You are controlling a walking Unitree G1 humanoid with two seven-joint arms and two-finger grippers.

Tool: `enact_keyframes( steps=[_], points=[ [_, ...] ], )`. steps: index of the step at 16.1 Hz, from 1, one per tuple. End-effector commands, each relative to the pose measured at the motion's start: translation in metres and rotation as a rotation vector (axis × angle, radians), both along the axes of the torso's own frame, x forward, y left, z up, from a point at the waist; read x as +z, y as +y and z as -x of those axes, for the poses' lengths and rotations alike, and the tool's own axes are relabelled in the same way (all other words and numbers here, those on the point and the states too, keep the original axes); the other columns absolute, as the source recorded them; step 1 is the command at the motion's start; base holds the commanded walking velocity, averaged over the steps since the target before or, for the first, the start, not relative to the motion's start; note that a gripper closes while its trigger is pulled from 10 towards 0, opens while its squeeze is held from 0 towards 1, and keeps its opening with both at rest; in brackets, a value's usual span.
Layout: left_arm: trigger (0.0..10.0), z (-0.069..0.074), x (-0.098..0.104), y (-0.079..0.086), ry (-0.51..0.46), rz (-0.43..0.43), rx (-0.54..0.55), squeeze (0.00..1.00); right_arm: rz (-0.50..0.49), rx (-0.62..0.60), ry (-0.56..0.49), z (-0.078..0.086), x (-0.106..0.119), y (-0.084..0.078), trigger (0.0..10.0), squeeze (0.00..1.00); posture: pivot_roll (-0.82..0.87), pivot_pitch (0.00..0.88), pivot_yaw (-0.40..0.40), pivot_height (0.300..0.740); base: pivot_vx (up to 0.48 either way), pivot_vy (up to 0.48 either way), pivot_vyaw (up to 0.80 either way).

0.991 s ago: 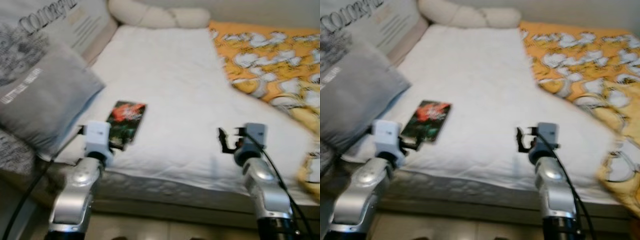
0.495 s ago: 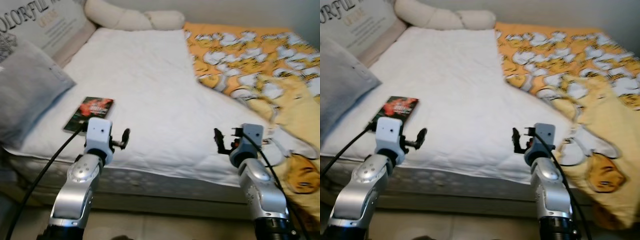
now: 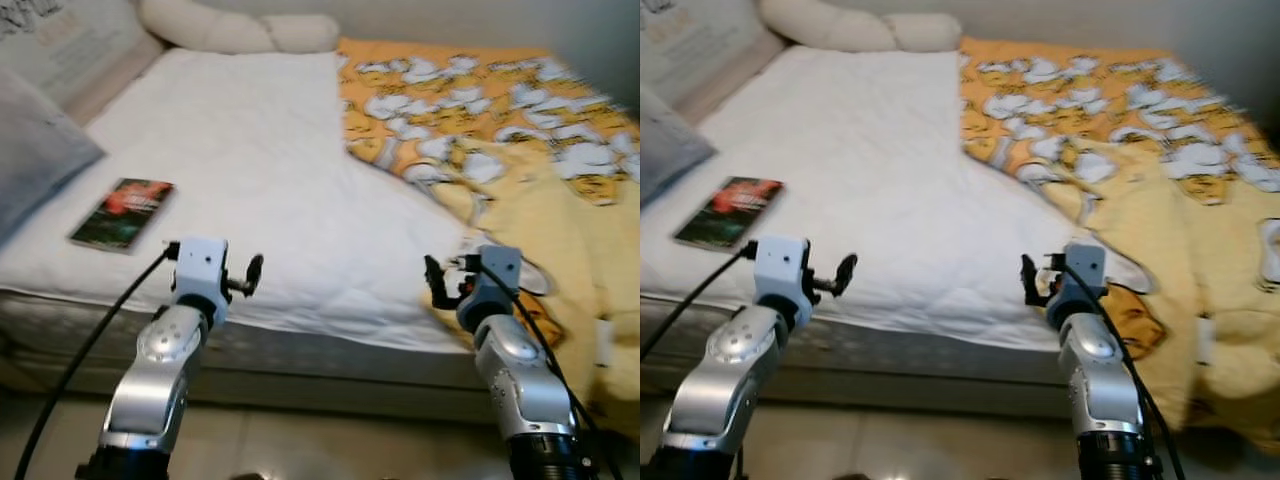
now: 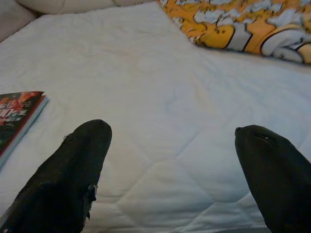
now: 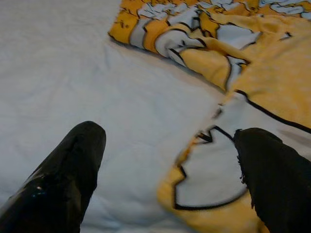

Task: Clean up the room

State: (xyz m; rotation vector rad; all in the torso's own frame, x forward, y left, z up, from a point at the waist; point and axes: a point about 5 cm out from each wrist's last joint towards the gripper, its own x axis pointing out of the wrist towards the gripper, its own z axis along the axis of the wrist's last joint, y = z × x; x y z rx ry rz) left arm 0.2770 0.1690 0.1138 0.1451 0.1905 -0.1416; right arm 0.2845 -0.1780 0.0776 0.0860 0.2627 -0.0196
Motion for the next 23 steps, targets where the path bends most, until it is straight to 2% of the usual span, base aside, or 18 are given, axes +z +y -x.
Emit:
enact_keyframes(
  steps=[1, 4, 5, 9, 23],
  points=[
    [10.0, 0.001, -0.001, 0.007, 0.0, -0.007, 0.027, 0.0, -0.003, 0.022, -0.022, -0.004, 0.005, 0.007, 10.0, 1.0, -0.03, 0.0, 0.013, 0.74, 0.0, -0.435, 0.0],
    [10.0, -0.001, 0.001, 0.009, -0.01, 0.029, 0.046, 0.0, 0.013, 0.052, -0.016, -0.005, 0.006, 0.01, 10.0, 1.0, -0.03, 0.0, 0.013, 0.74, 0.0, 0.0, 0.0],
    [10.0, -0.001, 0.001, 0.008, -0.009, 0.027, 0.027, 0.0, 0.026, 0.077, -0.012, -0.005, 0.005, 0.013, 10.0, 0.0, -0.03, 0.0, 0.012, 0.74, 0.0, 0.0, 0.0],
    [10.0, -0.001, 0.001, 0.008, -0.013, 0.04, 0.018, 0.0, 0.036, 0.106, -0.008, -0.005, 0.004, 0.019, 10.0, 0.0, -0.03, 0.0, 0.011, 0.74, 0.0, 0.0, 0.0],
    [10.0, -0.002, 0.002, 0.008, -0.02, 0.048, 0.003, 0.0, 0.04, 0.136, -0.004, -0.006, 0.003, 0.023, 10.0, 0.0, -0.03, 0.0, 0.014, 0.74, 0.299, 0.0, 0.0]
  ],
)
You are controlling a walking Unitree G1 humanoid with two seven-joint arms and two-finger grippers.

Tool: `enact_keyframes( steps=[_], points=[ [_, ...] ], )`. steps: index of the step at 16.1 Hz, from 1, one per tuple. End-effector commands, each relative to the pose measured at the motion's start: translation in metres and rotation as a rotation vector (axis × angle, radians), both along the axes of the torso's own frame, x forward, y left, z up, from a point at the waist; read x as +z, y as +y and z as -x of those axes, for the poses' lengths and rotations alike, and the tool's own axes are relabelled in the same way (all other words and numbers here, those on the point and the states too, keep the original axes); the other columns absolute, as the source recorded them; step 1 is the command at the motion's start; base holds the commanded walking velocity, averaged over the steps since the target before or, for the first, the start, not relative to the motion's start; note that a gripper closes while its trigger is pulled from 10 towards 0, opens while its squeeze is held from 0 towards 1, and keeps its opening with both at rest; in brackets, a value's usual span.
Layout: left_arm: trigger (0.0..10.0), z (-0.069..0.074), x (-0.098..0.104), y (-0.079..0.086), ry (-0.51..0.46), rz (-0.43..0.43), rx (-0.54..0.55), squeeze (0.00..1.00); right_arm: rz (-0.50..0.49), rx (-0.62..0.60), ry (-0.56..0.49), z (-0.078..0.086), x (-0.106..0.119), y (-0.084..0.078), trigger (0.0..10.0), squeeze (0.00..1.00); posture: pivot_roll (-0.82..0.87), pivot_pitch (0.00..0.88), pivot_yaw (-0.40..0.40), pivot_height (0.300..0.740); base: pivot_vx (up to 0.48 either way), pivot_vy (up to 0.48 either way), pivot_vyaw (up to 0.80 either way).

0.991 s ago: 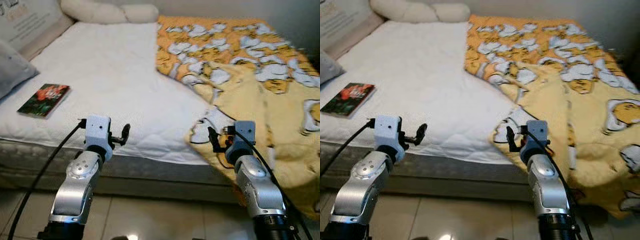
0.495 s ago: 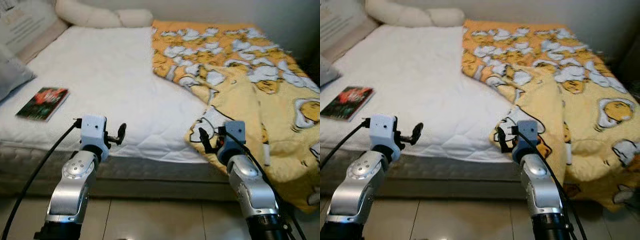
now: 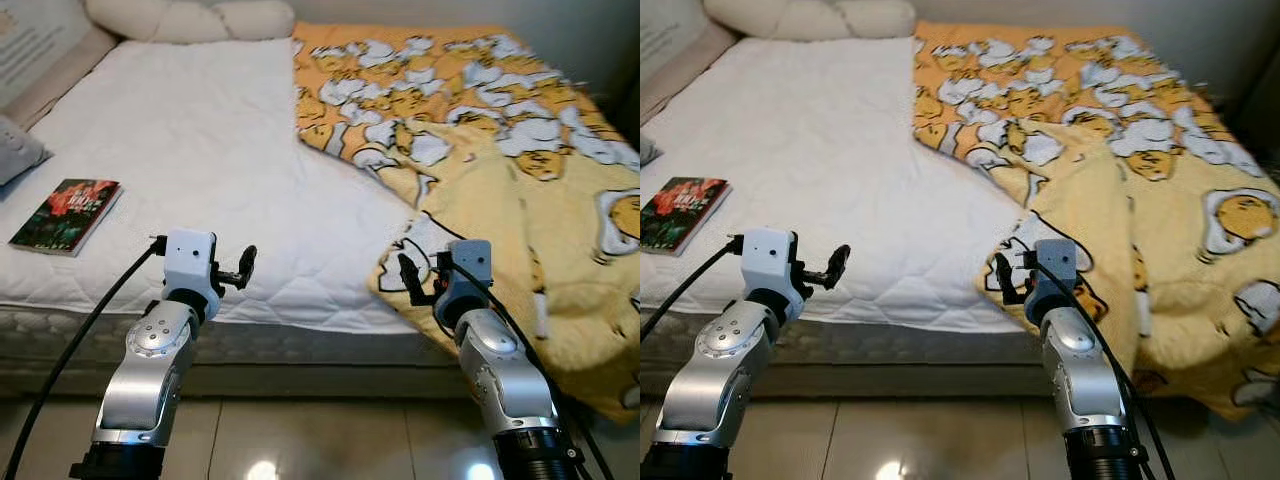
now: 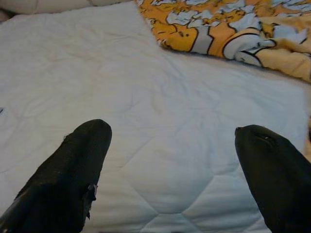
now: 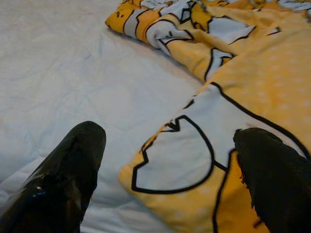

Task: Clean up the room

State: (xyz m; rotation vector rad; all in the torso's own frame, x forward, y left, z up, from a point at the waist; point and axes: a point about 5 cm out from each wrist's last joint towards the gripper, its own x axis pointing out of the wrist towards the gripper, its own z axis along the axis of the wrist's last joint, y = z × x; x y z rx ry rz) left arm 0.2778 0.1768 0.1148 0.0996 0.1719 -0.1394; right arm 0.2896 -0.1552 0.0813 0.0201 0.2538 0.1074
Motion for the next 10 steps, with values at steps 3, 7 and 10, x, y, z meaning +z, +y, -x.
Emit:
enact_keyframes(
  steps=[3, 7, 10],
  points=[
    [10.0, -0.0011, 0.0012, 0.0001, -0.002, 0.001, -0.002, 0.0, 0.007, 0.005, 0.005, -0.0013, -0.0003, -0.0003, 10.0, 0.0, -0.03, 0.0, 0.015, 0.74, 0.319, 0.0, -0.27],
    [10.0, -0.0007, 0.0011, 0.0004, -0.001, 0.003, -0.002, 0.0, 0.02, 0.012, -0.002, -0.0011, 0.0005, -0.0003, 10.0, 0.0, -0.03, 0.0, 0.014, 0.74, 0.32, 0.0, 0.0],
    [10.0, -0.0002, 0.0006, 0.0004, 0.002, 0.005, 0.0, 0.0, 0.027, 0.019, -0.005, -0.0009, 0.0007, -0.0006, 10.0, 0.0, -0.03, 0.0, 0.014, 0.74, 0.322, 0.0, 0.0]
  ],
)
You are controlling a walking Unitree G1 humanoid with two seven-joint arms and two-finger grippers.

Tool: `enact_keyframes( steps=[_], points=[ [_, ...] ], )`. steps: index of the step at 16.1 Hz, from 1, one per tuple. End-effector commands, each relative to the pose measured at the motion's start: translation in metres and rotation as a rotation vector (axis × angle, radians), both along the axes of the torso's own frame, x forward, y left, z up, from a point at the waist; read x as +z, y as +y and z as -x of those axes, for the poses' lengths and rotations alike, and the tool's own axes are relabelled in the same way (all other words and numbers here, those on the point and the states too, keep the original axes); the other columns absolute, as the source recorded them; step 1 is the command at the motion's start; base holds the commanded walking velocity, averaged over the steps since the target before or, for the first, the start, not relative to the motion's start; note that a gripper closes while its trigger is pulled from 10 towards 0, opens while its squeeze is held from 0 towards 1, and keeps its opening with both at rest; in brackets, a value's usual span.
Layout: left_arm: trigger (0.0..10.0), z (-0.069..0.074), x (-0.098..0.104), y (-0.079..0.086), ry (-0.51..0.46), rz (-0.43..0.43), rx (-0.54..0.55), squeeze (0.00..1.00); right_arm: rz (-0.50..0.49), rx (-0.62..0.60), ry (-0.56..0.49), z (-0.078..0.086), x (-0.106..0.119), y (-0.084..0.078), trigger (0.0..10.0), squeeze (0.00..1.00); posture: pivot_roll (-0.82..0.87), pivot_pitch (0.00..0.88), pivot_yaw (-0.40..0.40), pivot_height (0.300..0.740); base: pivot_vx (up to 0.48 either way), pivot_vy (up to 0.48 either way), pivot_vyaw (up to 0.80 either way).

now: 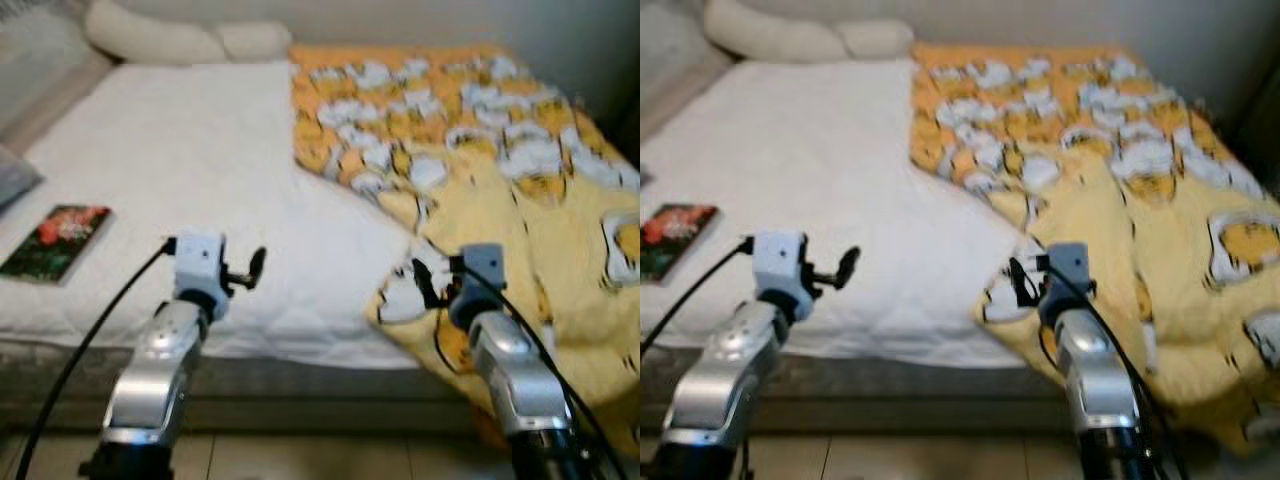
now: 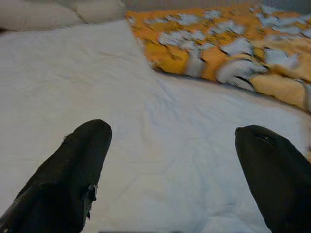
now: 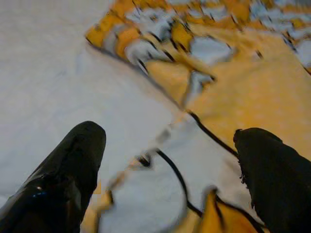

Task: Clean up the room

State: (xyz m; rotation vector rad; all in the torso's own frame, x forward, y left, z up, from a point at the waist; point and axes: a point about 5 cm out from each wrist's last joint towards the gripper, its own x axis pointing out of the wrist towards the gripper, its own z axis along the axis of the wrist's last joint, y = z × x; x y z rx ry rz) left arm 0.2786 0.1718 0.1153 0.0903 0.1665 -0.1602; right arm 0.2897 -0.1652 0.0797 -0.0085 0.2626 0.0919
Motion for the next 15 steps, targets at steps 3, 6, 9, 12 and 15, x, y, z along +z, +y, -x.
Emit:
enact_keyframes(
  steps=[3, 6, 9, 12, 15],
  points=[
    [10.0, 0.001, 0.0, 0.005, 0.006, -0.005, 0.02, 0.0, 0.0, 0.037, -0.012, -0.001, 0.002, 0.009, 10.0, 0.0, -0.03, 0.0, 0.014, 0.74, 0.32, 0.0, 0.0],
    [10.0, 0.001, 0.0, 0.005, 0.007, -0.004, 0.018, 0.0, 0.004, 0.041, -0.01, -0.001, 0.002, 0.009, 10.0, 0.0, -0.03, 0.0, 0.013, 0.74, 0.312, 0.0, 0.0],
    [10.0, 0.001, 0.0, 0.005, 0.01, -0.004, 0.016, 0.0, -0.008, 0.047, 0.008, -0.001, 0.0, 0.011, 10.0, 0.0, -0.03, 0.0, 0.013, 0.74, 0.31, 0.0, -0.53],
    [10.0, 0.002, 0.0, 0.005, 0.019, -0.021, 0.007, 0.0, 0.001, 0.114, 0.036, -0.003, -0.004, 0.016, 10.0, 0.0, -0.02, 0.0, 0.013, 0.74, 0.283, 0.0, 0.0],
    [10.0, 0.01, -0.004, 0.003, 0.068, -0.071, -0.078, 0.0, -0.082, 0.167, 0.157, -0.01, -0.017, 0.025, 10.0, 1.0, -0.01, 0.0, 0.007, 0.74, 0.0, 0.0, 0.0]
  ],
)
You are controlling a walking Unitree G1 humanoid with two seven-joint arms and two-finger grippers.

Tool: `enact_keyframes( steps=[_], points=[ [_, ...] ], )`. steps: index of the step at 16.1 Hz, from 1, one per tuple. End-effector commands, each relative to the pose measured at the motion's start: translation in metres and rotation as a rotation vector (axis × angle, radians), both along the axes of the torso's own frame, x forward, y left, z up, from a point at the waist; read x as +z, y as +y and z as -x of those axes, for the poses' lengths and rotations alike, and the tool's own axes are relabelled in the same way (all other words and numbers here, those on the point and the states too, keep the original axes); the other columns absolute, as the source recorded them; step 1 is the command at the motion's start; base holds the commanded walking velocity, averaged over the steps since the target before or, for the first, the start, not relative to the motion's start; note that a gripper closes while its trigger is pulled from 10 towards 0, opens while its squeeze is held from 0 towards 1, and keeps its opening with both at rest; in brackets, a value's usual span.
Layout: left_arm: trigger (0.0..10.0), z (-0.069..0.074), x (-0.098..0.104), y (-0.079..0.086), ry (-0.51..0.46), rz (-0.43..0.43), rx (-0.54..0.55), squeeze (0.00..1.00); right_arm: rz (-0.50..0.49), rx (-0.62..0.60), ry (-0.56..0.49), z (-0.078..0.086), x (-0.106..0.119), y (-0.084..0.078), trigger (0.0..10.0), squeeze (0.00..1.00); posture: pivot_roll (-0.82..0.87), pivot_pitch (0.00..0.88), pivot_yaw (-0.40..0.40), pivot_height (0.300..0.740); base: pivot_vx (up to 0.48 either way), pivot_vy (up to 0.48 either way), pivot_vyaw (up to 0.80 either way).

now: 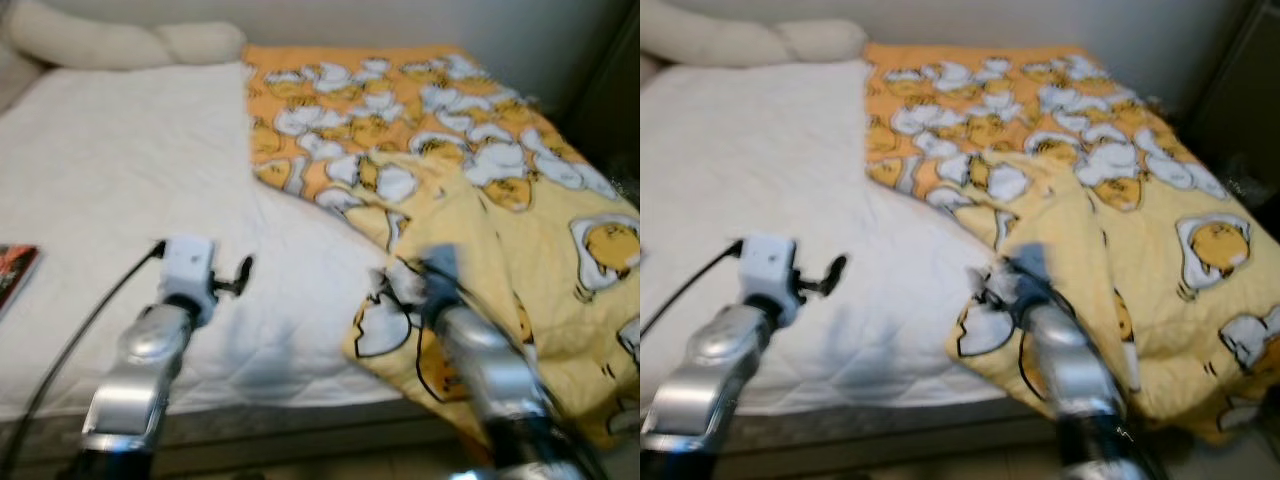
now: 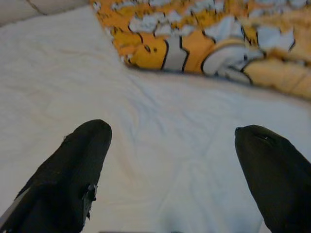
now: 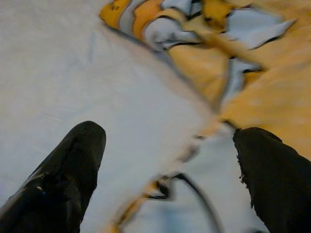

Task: Clean up the room

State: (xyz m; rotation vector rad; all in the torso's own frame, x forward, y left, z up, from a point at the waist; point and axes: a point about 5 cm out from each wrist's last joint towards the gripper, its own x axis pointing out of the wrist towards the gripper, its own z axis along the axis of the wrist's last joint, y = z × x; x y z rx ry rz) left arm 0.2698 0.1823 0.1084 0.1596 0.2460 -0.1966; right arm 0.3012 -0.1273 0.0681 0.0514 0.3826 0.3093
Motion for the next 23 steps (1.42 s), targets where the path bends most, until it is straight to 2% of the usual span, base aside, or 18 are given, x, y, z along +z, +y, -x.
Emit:
enact_keyframes(
  steps=[1, 2, 5, 8, 9, 10, 14, 15, 16, 17, 23],
  points=[
    [10.0, 0.004, 0.001, -0.008, 0.01, -0.015, -0.063, 0.0, -0.014, -0.047, 0.048, -0.001, -0.008, -0.012, 10.0, 1.0, 0.0, 0.0, 0.006, 0.74, 0.0, 0.0, 0.0],
    [10.0, 0.01, -0.001, -0.011, 0.039, -0.038, -0.122, 0.0, -0.007, -0.032, 0.086, -0.006, -0.014, -0.008, 10.0, 1.0, 0.01, 0.0, 0.002, 0.74, 0.0, 0.0, 0.0],
    [10.0, 0.028, -0.002, -0.012, 0.144, -0.099, -0.28, 0.0, 0.123, 0.009, 0.195, -0.02, -0.028, 0.0, 10.0, 1.0, 0.05, 0.0, 0.007, 0.74, 0.0, 0.0, 0.0],
    [10.0, 0.039, 0.003, -0.01, 0.194, -0.127, -0.372, 0.0, 0.133, -0.015, 0.251, -0.03, -0.03, 0.005, 10.0, 1.0, 0.07, 0.0, 0.021, 0.74, 0.0, 0.0, 0.0],
    [10.0, 0.042, 0.008, -0.011, 0.213, -0.14, -0.423, 0.0, 0.129, -0.016, 0.278, -0.033, -0.031, 0.01, 10.0, 0.76, 0.09, 0.0, 0.027, 0.74, 0.0, 0.0, 0.0],
    [10.0, 0.046, 0.011, -0.012, 0.229, -0.151, -0.454, 0.0, 0.132, -0.012, 0.294, -0.033, -0.032, 0.013, 10.0, 0.0, 0.1, 0.006, 0.031, 0.74, 0.0, 0.0, 0.0],
    [10.0, 0.059, 0.019, -0.011, 0.278, -0.175, -0.507, 0.0, 0.195, -0.028, 0.319, -0.031, -0.038, 0.016, 10.0, 0.0, 0.13, 0.061, 0.038, 0.74, 0.0, 0.0, 0.0],
    [10.0, 0.066, 0.021, -0.01, 0.298, -0.18, -0.515, 0.0, 0.228, -0.041, 0.331, -0.029, -0.042, 0.016, 6.5, 0.0, 0.16, 0.084, 0.041, 0.74, 0.0, 0.0, 0.0],
    [10.0, 0.068, 0.022, -0.01, 0.303, -0.182, -0.518, 0.0, 0.239, -0.043, 0.333, -0.028, -0.043, 0.015, 6.5, 0.0, 0.16, 0.084, 0.041, 0.74, 0.0, 0.0, 0.0],
    [10.0, 0.073, 0.022, -0.01, 0.317, -0.181, -0.521, 0.0, 0.266, -0.043, 0.344, -0.024, -0.048, 0.015, 0.0, 0.0, 0.16, 0.096, 0.04, 0.74, 0.0, 0.0, 0.0],
    [10.0, 0.084, 0.027, -0.012, 0.346, -0.173, -0.53, 0.0, 0.247, -0.065, 0.376, -0.018, -0.056, 0.015, 0.0, 0.0, 0.18, 0.132, 0.033, 0.74, 0.0, 0.0, 0.0]
  ],
)
